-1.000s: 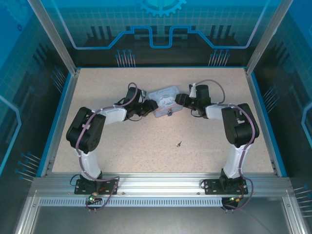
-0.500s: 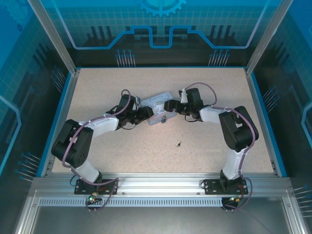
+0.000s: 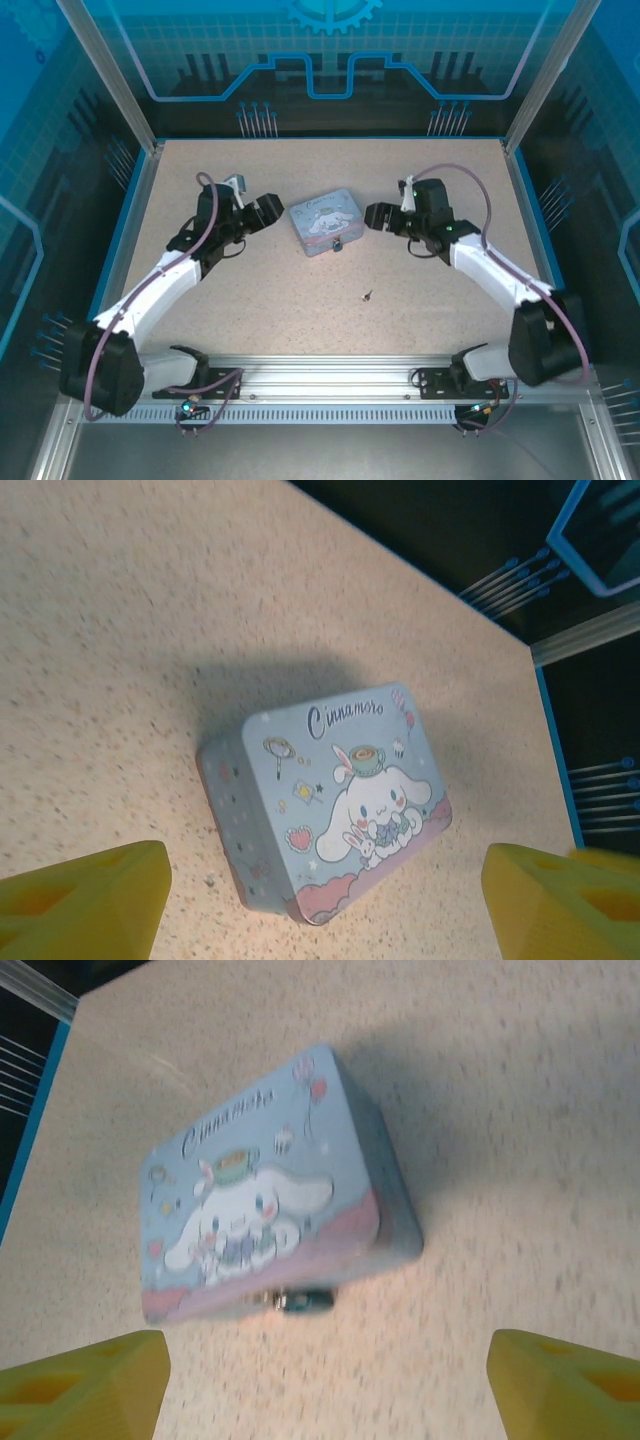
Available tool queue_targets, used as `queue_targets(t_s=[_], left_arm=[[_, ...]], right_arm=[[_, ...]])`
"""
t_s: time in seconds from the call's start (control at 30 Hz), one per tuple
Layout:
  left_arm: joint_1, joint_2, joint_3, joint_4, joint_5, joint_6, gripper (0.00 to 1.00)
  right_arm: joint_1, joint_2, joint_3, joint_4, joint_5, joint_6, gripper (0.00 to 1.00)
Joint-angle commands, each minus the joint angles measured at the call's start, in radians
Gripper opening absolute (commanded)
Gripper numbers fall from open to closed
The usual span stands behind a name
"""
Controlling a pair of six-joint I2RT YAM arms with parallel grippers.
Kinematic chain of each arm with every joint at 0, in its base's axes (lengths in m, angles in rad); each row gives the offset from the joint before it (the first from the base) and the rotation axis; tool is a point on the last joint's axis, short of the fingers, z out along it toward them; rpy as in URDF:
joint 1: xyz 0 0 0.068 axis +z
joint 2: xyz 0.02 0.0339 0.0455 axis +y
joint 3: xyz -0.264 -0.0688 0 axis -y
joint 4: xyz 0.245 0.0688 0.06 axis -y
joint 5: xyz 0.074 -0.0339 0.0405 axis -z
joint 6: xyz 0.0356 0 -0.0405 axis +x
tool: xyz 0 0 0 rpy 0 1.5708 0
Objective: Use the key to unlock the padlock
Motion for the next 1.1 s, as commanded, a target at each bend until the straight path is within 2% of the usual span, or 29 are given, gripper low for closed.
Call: queue_targets(t_s=[0.0, 0.17, 0.43, 0.83, 1.07], left_arm=[[0.017, -0.061, -0.030, -0.035, -0.069, 0.046, 0.83], [0.026, -0.103, -0.053, -0.010, -0.063, 0.050, 0.84], [0.035, -0.126, -0.091, 0.033, -0.046, 0.054, 0.87], [0.068, -0.150, -0.098, 0.007, 0.000, 0.092, 0.89], [0.072, -0.160, -0.086, -0.003, 0.000, 0.102, 0.90]], right_arm=[[0.086, -0.074, -0.090, -0.224, 0.090, 0.142, 0.83], [0.221, -0.108, -0.173, -0.299, 0.146, 0.344, 0.76], [0.369, 0.072, -0.128, -0.301, 0.183, 0.480, 0.64], [0.401, 0.235, -0.016, -0.342, 0.259, 0.512, 0.43], [0.401, 0.259, -0.012, -0.389, 0.285, 0.512, 0.38]])
